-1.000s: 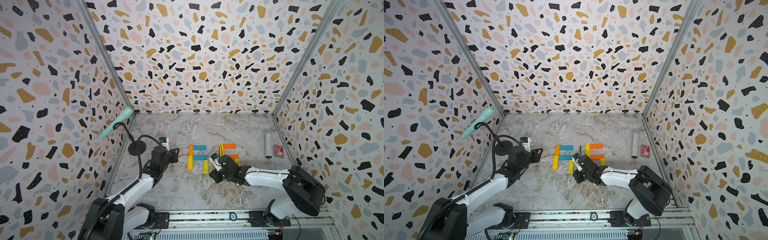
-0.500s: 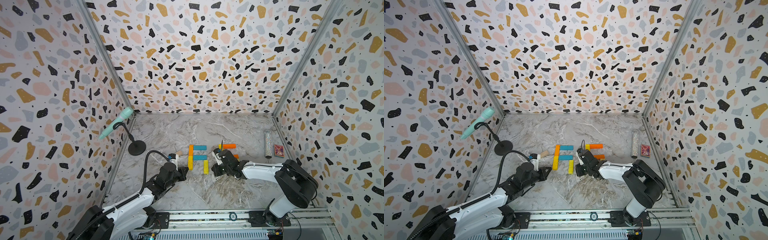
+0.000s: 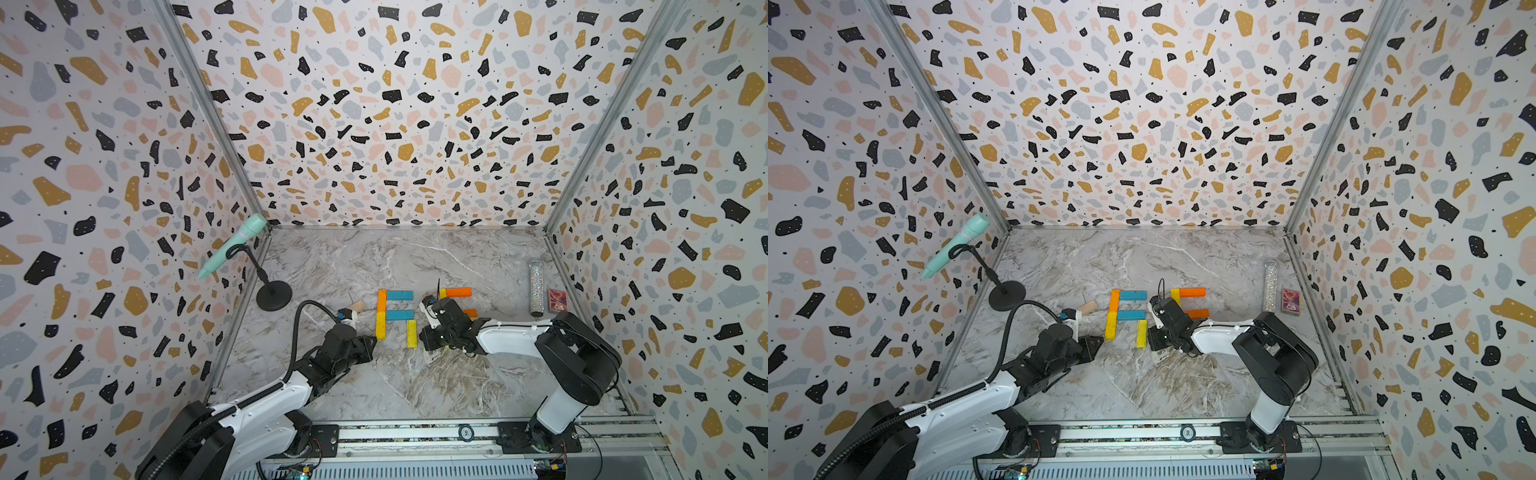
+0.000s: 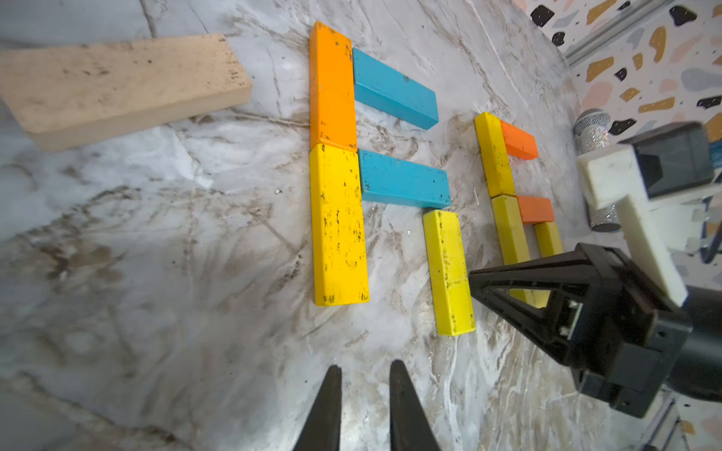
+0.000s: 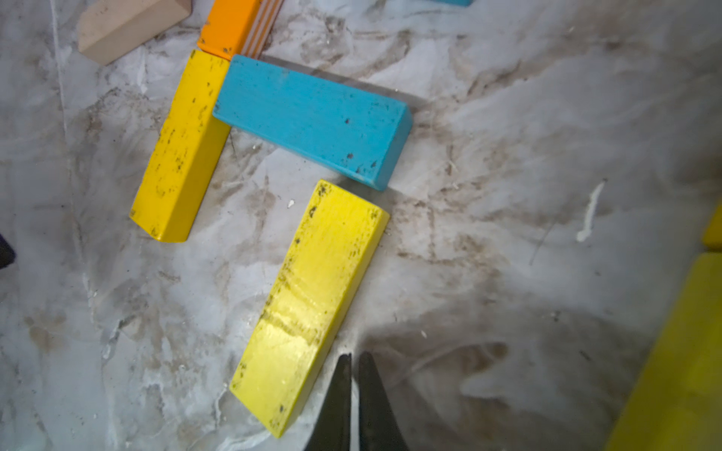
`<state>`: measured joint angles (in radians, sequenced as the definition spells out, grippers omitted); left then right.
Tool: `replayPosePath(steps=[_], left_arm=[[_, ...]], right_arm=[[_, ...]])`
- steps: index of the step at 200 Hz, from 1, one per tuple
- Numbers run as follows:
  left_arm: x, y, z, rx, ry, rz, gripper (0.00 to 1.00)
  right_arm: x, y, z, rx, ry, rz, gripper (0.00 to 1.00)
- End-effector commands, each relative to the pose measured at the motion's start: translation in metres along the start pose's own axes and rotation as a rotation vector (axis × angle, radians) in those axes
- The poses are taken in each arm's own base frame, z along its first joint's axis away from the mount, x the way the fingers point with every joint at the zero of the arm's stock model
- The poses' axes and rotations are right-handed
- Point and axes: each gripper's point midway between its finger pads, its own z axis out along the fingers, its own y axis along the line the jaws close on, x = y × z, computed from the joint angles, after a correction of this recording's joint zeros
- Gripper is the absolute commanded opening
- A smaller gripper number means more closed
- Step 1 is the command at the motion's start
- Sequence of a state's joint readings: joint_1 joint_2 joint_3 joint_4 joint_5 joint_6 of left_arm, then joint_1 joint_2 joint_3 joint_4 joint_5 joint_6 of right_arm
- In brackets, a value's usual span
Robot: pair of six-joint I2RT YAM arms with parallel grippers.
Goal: Assemble the number 6 with building blocks
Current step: Assemble the building block at the center of the board.
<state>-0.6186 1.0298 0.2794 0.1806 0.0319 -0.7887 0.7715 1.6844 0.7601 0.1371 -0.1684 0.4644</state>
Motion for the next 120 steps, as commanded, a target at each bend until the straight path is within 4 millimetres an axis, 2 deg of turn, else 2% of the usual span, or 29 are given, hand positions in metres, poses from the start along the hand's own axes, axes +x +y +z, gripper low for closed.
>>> replayPosePath(steps=[1,15,120], left_arm=[[-0.0104,-0.0058,-0.0014,-0.005,-0.027,0.027,0.24],[-0.0111,-0.0055,-0.0011,-0.010,-0.027,0.031,0.31],[-0.0134,0.0008,-0.0042,-0.049,-0.038,0.041,0.33]], right_arm=[[-0.0119,0.0019,0.0011,-0.004,-0.021,-0.010,0.09],[-0.0132,0.0018,0.0017,0.000,-0.021,-0.010,0.09],[-0.0085,-0.0014,0.0106,0.003,-0.001,0.004,0.09]])
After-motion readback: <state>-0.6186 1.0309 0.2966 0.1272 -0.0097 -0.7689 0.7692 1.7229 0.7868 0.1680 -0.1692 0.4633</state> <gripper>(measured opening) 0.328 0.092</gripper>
